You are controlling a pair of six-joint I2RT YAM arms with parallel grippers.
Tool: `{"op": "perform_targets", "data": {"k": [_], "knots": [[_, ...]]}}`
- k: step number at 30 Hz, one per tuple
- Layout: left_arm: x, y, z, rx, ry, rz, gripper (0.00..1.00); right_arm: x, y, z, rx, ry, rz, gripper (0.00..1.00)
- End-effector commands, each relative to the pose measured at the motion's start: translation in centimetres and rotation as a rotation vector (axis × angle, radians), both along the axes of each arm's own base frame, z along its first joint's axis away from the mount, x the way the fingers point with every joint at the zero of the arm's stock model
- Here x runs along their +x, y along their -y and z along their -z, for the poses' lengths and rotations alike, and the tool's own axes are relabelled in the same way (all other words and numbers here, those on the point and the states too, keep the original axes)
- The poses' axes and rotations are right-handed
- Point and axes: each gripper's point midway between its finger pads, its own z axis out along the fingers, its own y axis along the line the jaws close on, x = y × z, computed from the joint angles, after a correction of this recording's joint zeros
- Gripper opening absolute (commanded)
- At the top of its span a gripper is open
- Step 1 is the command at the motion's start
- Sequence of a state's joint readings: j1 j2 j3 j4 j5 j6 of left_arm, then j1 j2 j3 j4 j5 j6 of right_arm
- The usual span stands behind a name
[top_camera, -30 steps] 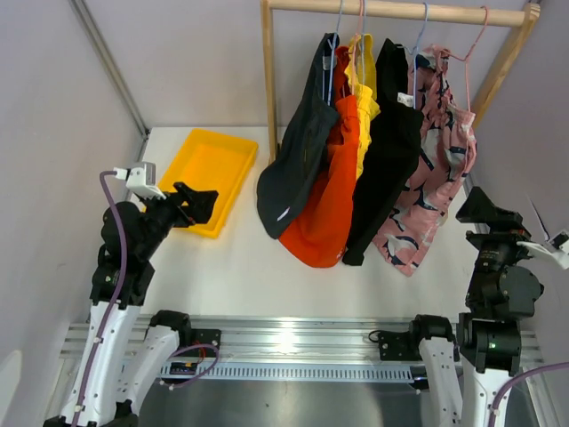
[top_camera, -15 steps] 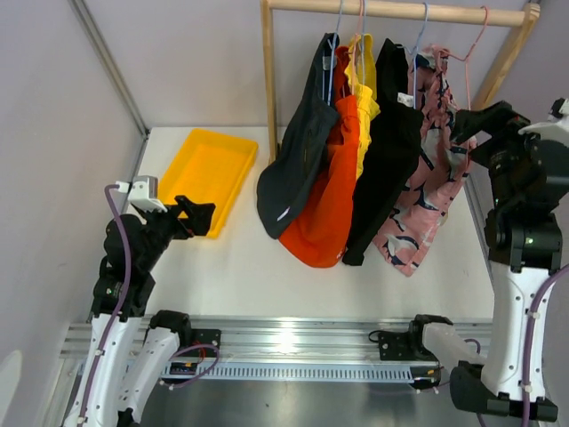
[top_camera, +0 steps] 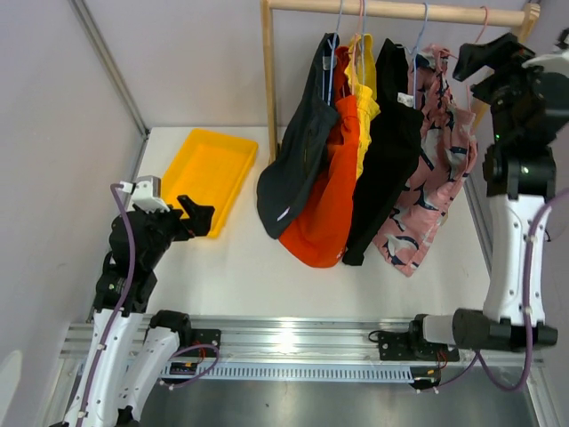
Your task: Remove the shorts from the hanger
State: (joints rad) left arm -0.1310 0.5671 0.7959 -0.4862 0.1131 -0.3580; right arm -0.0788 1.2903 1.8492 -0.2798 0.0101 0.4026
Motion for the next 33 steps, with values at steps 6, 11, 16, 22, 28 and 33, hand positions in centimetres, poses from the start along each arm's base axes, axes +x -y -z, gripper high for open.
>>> {"op": "perform_targets", "data": {"k": [6, 11, 16, 22, 28, 33], "knots": [[-0.1, 0.8, 0.0, -0.009, 0.006, 0.043, 0.99, 6.1, 1.3, 5.3, -0.037, -0.166, 0.043, 0.84], [-0.1, 0.8, -0.1, -0.011, 0.015, 0.042, 0.99, 9.1, 1.7, 8.4, -0.056, -0.256, 0.046, 0.80], [0.0, 0.8, 0.0, -0.011, 0.011, 0.043, 0.99, 11.2, 1.8, 10.3, -0.053, -0.301, 0.037, 0.63], [-0.1, 0.8, -0.1, -0.012, 0.014, 0.046, 0.99, 12.6, 1.6, 11.6, -0.044, -0.335, 0.014, 0.21], [-0.1, 1.0, 0.0, -0.013, 0.012, 0.054, 0.98, 11.7, 0.7, 10.2, -0.059, -0.298, -0.026, 0.00], [-0.1, 1.0, 0.0, -0.008, 0.008, 0.056, 0.99, 9.8, -0.9, 6.9, -0.079, -0.233, -0.063, 0.00]]}}
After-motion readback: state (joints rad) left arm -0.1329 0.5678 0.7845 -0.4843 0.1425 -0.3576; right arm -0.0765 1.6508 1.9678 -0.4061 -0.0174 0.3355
